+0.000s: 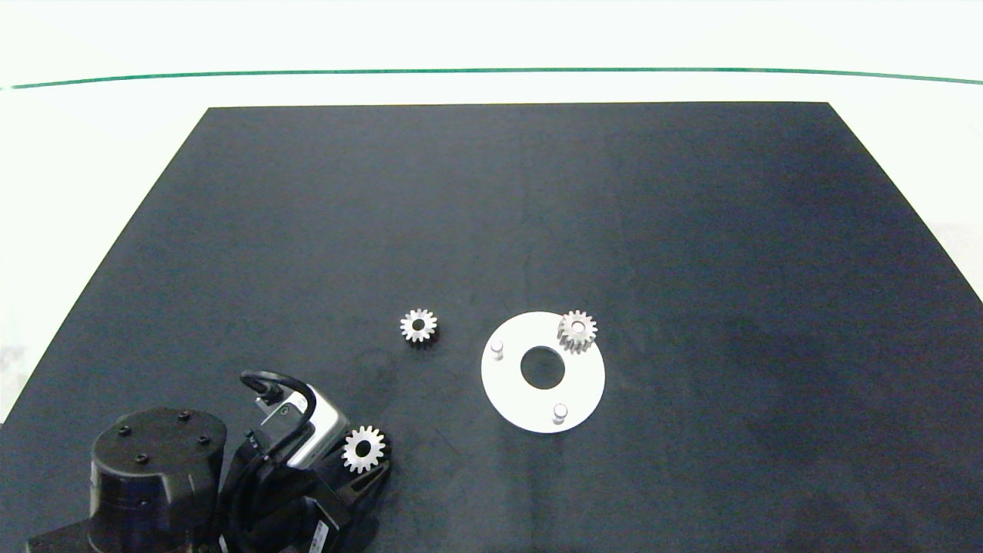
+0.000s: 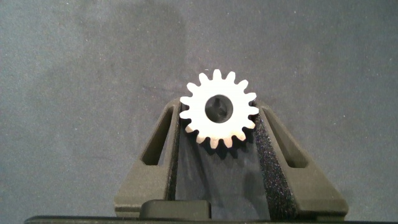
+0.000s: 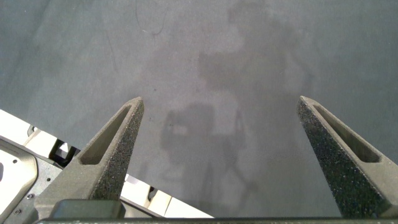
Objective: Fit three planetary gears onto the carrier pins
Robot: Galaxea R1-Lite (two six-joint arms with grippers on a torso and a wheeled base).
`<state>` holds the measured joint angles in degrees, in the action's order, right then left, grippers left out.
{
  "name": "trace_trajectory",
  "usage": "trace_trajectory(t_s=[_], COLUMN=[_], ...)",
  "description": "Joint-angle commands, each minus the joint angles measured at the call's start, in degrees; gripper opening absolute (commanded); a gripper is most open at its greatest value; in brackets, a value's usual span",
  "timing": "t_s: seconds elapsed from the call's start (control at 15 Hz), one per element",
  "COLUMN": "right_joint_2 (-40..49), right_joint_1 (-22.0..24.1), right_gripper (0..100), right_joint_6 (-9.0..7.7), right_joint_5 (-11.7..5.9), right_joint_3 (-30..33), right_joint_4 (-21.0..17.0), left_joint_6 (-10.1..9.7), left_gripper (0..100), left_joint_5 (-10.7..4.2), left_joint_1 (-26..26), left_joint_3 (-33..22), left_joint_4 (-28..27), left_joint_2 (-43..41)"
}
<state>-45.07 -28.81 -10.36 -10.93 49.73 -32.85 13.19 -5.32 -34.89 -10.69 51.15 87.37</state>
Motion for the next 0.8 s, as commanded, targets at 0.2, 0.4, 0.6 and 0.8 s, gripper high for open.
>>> trace_trajectory(t_s=[0.2, 0.4, 0.6, 0.8], right_joint_2=[-0.11, -0.11, -0.11, -0.11], right_joint_1=[-0.02, -0.02, -0.02, -0.02], right_gripper=[100, 100, 100, 100], right_joint_6=[-0.1, -0.1, -0.1, -0.1], right_joint_5=[-0.05, -0.05, -0.05, -0.05], right_joint_3=[0.02, -0.24, -0.24, -0.24], right_joint_4=[-0.19, -0.19, -0.19, -0.19], left_joint_6=[0.08, 0.08, 0.08, 0.17], left_gripper=[22, 16, 10, 4], left_joint_5=[-0.22, -0.31, -0.31, -0.31], left_joint_1=[0.0, 0.0, -0.09, -0.09], left_joint_3=[0.41, 0.5, 0.58, 0.58], left_joint_4=[1.85, 1.85, 1.85, 1.85], left_joint_2=[0.26, 0.34, 0.34, 0.08])
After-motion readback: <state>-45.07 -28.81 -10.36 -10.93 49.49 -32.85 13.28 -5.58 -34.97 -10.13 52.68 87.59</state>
